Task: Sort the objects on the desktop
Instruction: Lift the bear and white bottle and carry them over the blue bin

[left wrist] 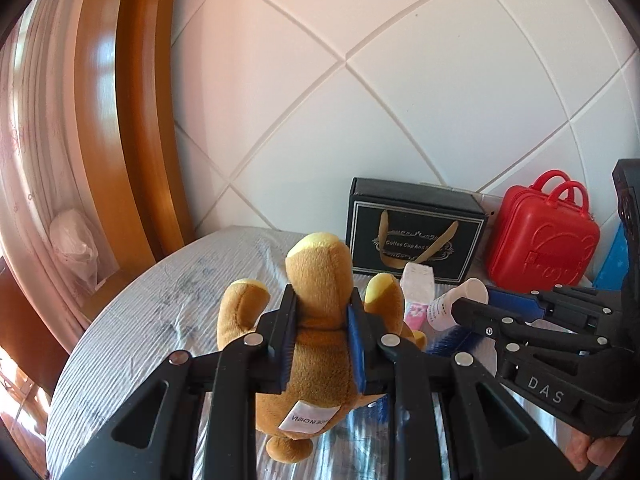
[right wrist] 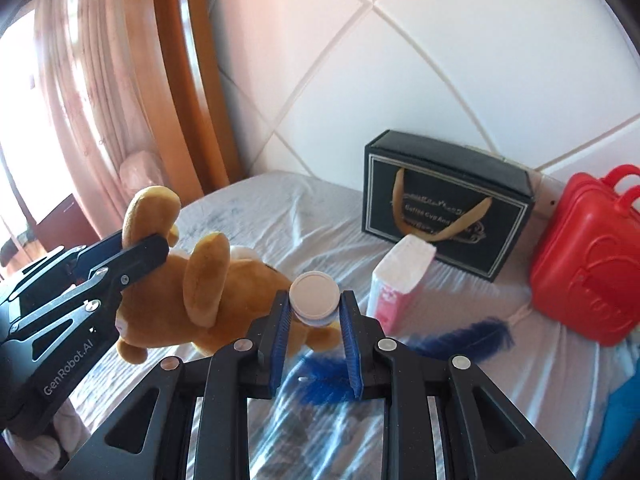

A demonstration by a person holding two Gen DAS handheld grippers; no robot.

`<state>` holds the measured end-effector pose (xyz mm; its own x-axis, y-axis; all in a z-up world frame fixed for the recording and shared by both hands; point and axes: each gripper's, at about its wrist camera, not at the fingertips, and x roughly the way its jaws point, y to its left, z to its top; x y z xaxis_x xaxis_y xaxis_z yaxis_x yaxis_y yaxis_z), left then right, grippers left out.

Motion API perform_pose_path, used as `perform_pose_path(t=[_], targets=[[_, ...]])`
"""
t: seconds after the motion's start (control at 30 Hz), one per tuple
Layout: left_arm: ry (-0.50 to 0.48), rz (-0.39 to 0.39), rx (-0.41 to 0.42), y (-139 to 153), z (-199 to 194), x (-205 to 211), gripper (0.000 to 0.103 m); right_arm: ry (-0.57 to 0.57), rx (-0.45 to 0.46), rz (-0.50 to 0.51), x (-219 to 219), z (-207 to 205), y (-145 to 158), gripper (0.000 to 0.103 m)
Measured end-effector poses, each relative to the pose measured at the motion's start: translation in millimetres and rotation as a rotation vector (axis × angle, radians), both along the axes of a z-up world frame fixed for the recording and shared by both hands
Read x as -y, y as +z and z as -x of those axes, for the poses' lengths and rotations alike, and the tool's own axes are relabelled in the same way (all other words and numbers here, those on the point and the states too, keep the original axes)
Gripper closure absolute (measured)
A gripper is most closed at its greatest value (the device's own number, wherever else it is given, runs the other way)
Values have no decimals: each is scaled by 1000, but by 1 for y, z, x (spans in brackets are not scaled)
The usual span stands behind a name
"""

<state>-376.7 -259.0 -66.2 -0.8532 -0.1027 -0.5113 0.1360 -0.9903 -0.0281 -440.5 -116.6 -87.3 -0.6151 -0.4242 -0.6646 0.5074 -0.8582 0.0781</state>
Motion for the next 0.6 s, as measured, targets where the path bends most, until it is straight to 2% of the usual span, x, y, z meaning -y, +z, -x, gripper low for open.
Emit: perform_pose_path(t=[0.33, 0.47, 0.6], targets=[[-149, 15, -133, 69, -48, -72, 81, -161, -152, 5, -72, -70, 82, 78], [-253, 27, -199, 99, -66, -120, 81, -267, -213, -7, -118, -105, 110, 78], [-374, 4, -261, 131, -81, -178, 81, -406, -268, -17, -175, -143, 141, 78]])
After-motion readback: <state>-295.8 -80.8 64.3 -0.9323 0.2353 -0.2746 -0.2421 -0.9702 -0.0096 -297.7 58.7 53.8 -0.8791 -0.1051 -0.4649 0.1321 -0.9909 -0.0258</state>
